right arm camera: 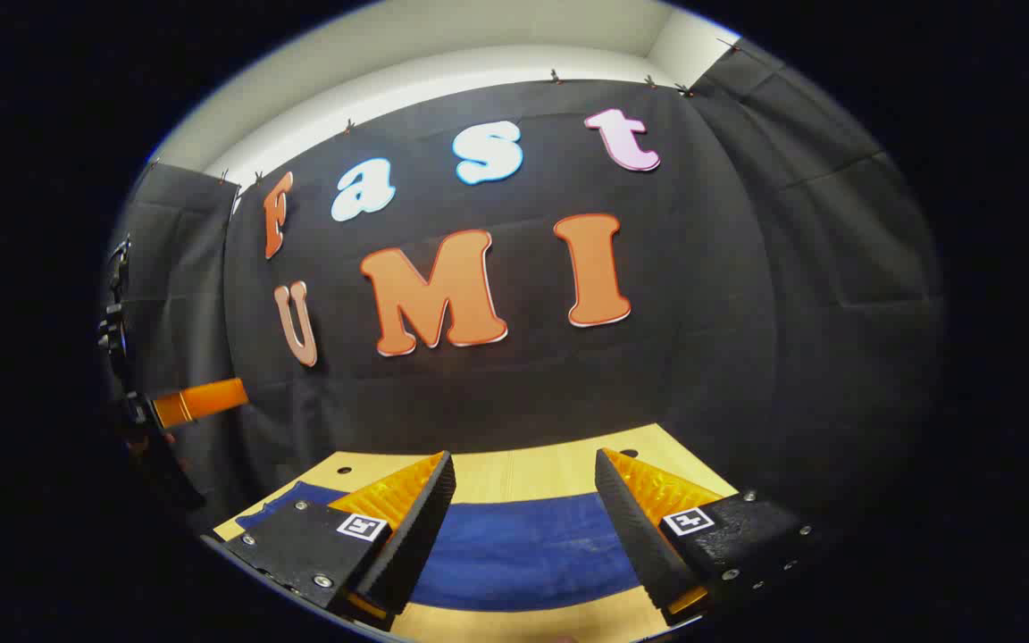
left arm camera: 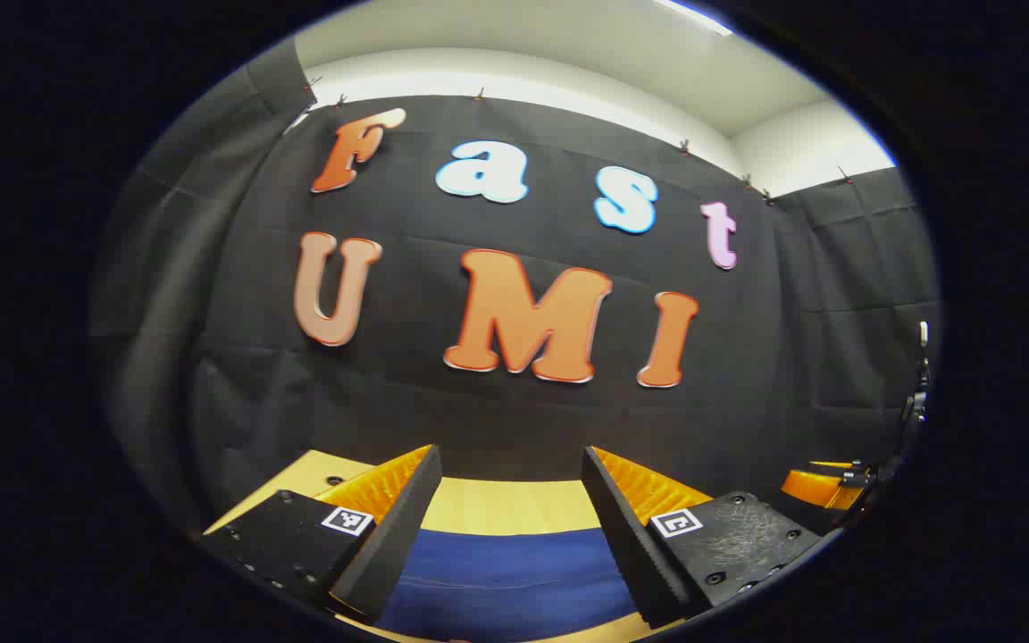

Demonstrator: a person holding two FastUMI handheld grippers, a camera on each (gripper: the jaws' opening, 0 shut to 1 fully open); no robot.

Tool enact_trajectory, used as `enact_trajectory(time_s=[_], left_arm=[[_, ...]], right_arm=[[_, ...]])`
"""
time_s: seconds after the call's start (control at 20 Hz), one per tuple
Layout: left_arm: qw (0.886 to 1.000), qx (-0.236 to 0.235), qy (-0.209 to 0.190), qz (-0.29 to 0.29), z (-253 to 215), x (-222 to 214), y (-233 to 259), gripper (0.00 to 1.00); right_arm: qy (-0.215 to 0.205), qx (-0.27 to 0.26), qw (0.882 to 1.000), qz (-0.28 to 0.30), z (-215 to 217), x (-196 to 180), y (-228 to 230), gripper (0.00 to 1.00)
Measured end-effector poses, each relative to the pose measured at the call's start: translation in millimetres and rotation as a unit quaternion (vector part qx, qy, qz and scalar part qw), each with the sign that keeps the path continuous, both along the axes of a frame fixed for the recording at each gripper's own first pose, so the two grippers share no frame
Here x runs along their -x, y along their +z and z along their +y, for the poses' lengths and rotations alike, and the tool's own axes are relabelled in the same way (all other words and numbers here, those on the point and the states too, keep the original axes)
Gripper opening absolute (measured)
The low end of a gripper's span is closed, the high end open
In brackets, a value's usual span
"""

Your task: Grasp the waist and the cuffs of the jeans and fold them to make the two legs overlap; first hold the waist and fold one-third of the jeans toward the cuffs, then hold the cuffs and fold the remaining one-third in the same direction to finish folding.

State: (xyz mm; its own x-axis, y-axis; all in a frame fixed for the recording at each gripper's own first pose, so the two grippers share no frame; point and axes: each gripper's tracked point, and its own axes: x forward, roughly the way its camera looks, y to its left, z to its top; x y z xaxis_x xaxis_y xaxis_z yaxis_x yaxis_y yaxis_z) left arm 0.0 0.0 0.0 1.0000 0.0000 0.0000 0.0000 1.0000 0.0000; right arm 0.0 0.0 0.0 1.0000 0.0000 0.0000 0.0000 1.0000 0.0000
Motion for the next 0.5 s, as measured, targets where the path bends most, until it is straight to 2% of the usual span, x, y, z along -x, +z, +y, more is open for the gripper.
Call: enact_trajectory(time_s=[0.15, 0.2, 0.3, 0.4, 0.5], left_arm=[[0.999, 0.019, 0.031, -0.026, 45.0, 6.7, 22.4, 0.95], [0.998, 0.019, 0.049, -0.035, 59.8, 10.6, 28.7, 0.97], [0.995, 0.003, 0.095, -0.043, 87.8, 15.8, 35.7, 0.94], [0.991, -0.004, 0.126, -0.045, 93.1, 22.4, 37.4, 0.97], [0.990, 0.020, 0.127, -0.057, 83.7, 26.8, 36.9, 0.95]], right_arm=[[-0.006, 0.023, 1.000, -0.004, 18.1, 7.4, 6.6, 0.97], [-0.009, 0.035, 0.999, -0.004, 19.3, 6.4, 7.7, 0.97], [-0.004, 0.047, 0.999, -0.003, 20.1, 4.8, 15.3, 0.97], [0.007, 0.042, 0.999, -0.008, 18.5, 2.1, 26.6, 0.96], [0.005, 0.055, 0.998, 0.002, 8.3, -5.0, 25.8, 1.00]])
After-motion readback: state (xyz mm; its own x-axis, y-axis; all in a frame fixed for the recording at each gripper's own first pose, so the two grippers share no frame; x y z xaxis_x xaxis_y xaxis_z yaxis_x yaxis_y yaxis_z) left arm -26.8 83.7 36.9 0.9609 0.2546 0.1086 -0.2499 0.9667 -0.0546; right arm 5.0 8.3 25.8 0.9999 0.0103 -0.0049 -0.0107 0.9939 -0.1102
